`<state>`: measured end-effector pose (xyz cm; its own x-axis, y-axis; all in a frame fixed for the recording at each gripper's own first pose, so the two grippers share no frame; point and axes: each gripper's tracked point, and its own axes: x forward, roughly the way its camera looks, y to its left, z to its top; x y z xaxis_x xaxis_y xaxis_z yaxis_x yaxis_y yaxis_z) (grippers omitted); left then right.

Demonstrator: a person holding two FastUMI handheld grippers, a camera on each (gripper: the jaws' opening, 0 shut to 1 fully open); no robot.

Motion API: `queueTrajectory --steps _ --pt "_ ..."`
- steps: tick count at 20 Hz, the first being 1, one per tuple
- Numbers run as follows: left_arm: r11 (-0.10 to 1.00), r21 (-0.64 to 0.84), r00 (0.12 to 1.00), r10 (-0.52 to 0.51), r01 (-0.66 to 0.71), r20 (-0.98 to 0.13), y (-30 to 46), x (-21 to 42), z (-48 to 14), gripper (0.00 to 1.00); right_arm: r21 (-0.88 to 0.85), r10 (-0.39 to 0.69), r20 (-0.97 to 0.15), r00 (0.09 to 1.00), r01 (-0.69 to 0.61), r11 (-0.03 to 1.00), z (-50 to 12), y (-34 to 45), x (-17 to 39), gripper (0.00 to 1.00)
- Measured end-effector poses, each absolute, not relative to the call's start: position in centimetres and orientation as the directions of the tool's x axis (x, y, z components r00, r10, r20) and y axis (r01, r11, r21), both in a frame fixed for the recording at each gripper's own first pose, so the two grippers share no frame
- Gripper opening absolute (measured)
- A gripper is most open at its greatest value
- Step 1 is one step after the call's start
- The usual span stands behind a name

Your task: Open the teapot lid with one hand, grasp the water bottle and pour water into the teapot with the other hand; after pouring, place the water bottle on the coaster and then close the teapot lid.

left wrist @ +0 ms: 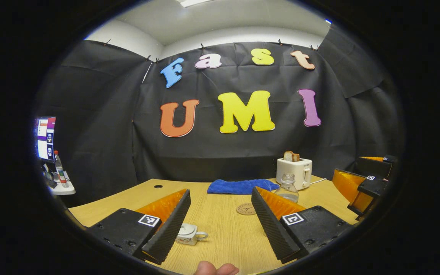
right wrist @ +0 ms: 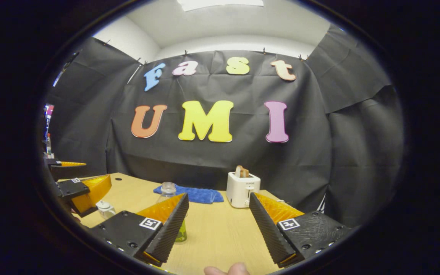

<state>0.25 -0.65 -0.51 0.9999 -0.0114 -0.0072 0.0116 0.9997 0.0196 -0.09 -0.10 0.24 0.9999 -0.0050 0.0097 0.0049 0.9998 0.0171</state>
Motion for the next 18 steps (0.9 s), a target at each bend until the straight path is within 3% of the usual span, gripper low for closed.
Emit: queueTrajectory --steps 18 --pt "0.999 0.020 0.999 0.037 -0.037 -0.004 1.2 0.1 -0.5 1.00 0.048 0.023 0.023 0.999 -0.024 0.999 -0.7 0.3 0.2 0.95"
